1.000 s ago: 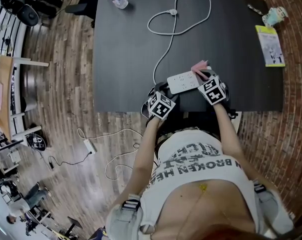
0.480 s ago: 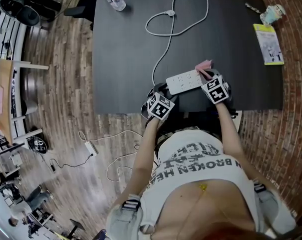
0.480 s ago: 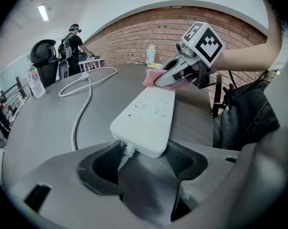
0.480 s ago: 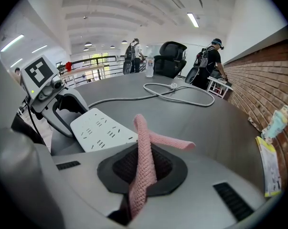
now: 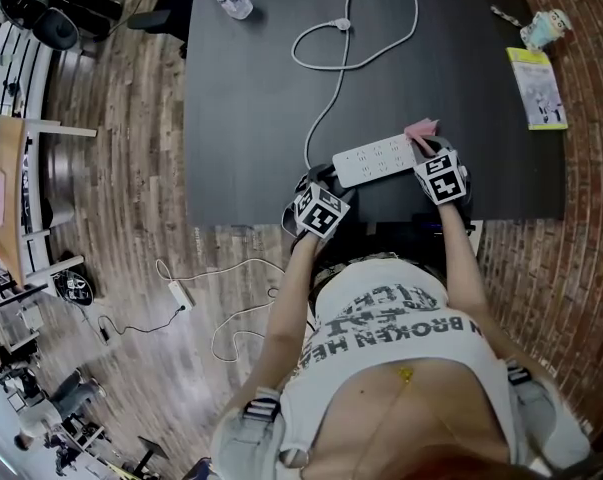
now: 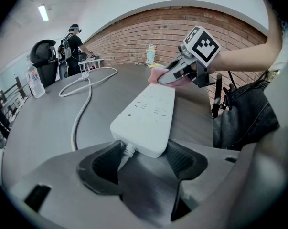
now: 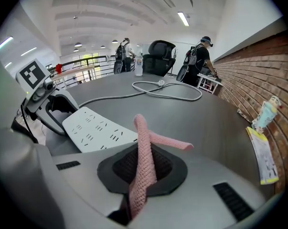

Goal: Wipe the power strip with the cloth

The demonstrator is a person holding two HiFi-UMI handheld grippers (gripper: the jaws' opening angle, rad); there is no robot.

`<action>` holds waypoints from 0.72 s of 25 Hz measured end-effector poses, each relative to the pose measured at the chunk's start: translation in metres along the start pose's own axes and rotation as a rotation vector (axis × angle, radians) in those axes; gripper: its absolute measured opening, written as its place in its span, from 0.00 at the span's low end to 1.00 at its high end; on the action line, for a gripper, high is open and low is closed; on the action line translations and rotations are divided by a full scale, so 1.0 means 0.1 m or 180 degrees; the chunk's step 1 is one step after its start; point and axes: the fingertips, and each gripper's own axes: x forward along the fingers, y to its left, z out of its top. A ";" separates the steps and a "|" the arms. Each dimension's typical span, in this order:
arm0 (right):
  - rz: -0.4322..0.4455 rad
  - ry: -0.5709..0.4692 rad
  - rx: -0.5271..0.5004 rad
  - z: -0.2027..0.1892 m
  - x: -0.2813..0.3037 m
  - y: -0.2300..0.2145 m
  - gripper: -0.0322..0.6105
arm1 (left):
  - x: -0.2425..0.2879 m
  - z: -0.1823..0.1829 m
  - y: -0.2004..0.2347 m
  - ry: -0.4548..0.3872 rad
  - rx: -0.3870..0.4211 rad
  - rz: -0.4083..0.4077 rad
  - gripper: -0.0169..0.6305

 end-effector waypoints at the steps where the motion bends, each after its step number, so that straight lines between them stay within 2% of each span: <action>1: 0.0001 -0.0001 0.0000 0.00 0.00 0.00 0.08 | 0.00 0.00 0.00 -0.0002 0.0001 0.0001 0.46; 11: 0.0031 -0.0102 0.0091 -0.02 0.01 -0.02 0.08 | 0.01 -0.01 -0.01 -0.0008 -0.0001 -0.0004 0.46; 18: -0.0058 -0.0043 -0.0031 0.03 -0.03 0.05 0.08 | -0.01 -0.01 -0.01 -0.0014 -0.0001 -0.0009 0.46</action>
